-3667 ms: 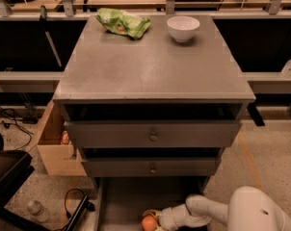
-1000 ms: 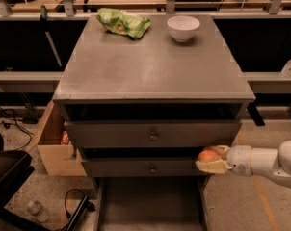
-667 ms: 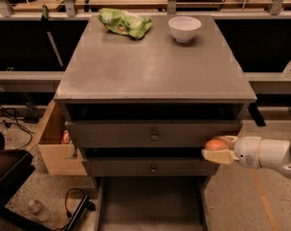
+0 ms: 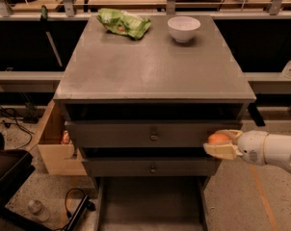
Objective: Pick orange from bottom drawer and place on counter
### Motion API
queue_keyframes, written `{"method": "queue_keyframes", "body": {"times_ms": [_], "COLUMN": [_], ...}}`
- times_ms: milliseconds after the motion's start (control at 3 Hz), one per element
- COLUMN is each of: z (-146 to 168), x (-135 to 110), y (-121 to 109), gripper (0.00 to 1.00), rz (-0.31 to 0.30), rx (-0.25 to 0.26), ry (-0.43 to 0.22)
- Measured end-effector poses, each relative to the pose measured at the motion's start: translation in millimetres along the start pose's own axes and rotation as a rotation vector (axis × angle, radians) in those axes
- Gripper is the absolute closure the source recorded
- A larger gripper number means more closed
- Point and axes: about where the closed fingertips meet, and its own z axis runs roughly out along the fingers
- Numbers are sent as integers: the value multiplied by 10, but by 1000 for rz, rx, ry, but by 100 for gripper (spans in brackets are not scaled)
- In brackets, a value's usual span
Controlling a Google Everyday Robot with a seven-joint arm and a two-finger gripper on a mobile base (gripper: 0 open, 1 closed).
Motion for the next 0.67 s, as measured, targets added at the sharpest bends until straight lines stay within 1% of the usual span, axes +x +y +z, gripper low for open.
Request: {"method": "queue_keyframes", "body": {"times_ms": [333, 667], "z": [-356, -656], "x": [-602, -1345], "y": [144, 217], "gripper": [100, 100], "rz": [-28, -71], "rx": [94, 154], "ry": [-3, -10]}}
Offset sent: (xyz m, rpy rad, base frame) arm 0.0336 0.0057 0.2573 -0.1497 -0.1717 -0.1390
